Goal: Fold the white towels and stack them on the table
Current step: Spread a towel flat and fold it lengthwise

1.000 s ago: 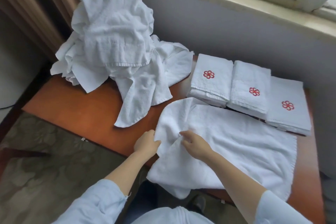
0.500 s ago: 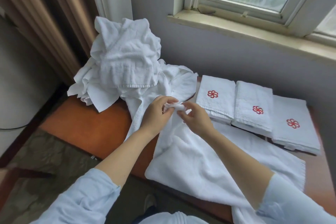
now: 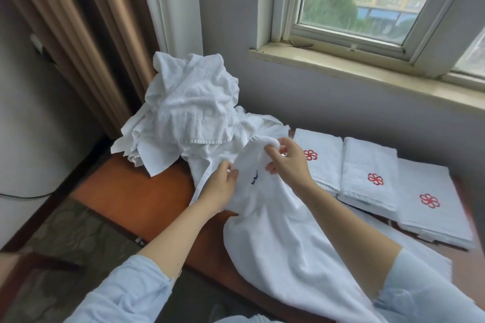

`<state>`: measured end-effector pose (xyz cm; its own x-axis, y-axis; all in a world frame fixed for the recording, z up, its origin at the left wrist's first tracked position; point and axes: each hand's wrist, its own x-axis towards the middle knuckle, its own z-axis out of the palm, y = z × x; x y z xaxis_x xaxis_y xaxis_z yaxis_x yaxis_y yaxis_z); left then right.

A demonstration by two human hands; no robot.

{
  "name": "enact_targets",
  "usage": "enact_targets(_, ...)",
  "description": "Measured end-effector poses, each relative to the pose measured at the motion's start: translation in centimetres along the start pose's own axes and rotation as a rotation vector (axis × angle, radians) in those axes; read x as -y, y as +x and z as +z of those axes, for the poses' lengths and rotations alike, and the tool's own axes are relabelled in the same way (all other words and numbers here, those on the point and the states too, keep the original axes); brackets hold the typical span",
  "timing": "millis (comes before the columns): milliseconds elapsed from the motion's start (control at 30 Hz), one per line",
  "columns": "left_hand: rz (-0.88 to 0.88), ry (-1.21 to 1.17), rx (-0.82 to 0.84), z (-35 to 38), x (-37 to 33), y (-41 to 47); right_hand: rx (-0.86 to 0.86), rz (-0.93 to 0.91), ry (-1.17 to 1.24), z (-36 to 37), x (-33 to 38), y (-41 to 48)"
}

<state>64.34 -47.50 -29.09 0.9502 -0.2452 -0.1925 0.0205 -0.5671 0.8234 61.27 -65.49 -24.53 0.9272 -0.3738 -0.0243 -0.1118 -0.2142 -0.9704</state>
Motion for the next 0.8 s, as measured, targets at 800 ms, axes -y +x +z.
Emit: enact_targets(800, 0.114, 0.448, 0.135, -2.1, 6.2, 3.8, 0.157, 0.337, -0.247, 5.0, -9.2, -1.2)
